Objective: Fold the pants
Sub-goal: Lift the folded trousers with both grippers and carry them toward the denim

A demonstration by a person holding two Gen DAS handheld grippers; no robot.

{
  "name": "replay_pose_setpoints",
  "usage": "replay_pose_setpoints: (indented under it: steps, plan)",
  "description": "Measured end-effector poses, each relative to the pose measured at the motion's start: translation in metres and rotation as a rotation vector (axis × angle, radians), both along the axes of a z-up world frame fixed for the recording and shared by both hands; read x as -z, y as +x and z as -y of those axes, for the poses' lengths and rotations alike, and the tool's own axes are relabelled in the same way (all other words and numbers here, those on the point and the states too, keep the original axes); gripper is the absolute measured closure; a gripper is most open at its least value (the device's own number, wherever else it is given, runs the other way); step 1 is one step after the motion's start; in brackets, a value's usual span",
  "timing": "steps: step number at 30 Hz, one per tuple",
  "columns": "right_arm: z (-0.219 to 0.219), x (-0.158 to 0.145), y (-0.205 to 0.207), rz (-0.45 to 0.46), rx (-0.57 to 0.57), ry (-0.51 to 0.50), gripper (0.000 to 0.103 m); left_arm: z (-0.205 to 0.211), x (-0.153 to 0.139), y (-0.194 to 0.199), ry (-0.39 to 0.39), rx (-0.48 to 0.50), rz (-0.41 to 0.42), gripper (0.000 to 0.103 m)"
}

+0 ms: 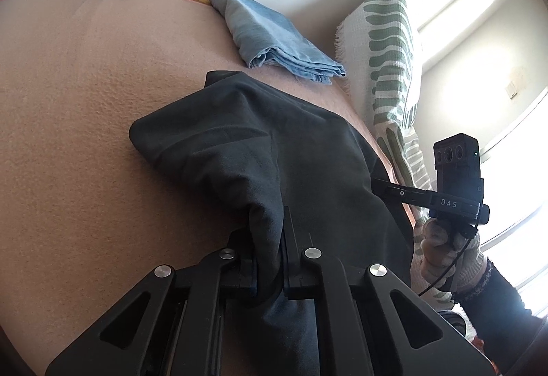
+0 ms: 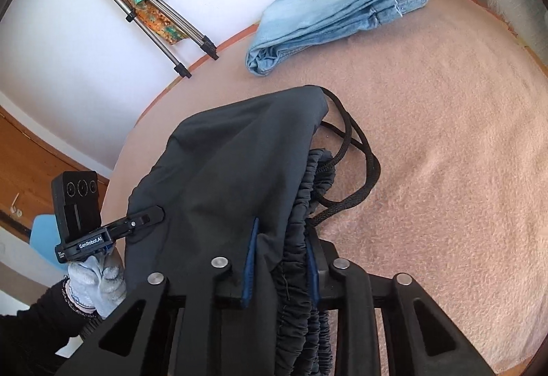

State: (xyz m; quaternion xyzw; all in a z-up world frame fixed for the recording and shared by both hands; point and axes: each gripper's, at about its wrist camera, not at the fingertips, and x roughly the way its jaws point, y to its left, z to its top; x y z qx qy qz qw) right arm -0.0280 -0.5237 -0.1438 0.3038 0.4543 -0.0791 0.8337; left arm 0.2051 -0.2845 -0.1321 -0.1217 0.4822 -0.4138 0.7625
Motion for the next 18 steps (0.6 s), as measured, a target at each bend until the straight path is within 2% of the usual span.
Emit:
replay_pose_setpoints:
  steps: [6, 13, 18]
  plan:
    - [-0.031, -0.030, 0.001, 0.007, -0.028, -0.130, 0.088, 0.000, -0.021, -0.014, -0.006, 0.018, 0.075, 0.096]
    - [-0.065, -0.070, 0.005, 0.043, -0.065, -0.254, 0.088, -0.008, -0.053, -0.019, -0.048, 0.008, 0.149, 0.097]
    - [-0.068, -0.089, 0.003, 0.073, -0.030, -0.257, 0.089, -0.010, -0.074, -0.016, -0.058, 0.006, 0.170, 0.097]
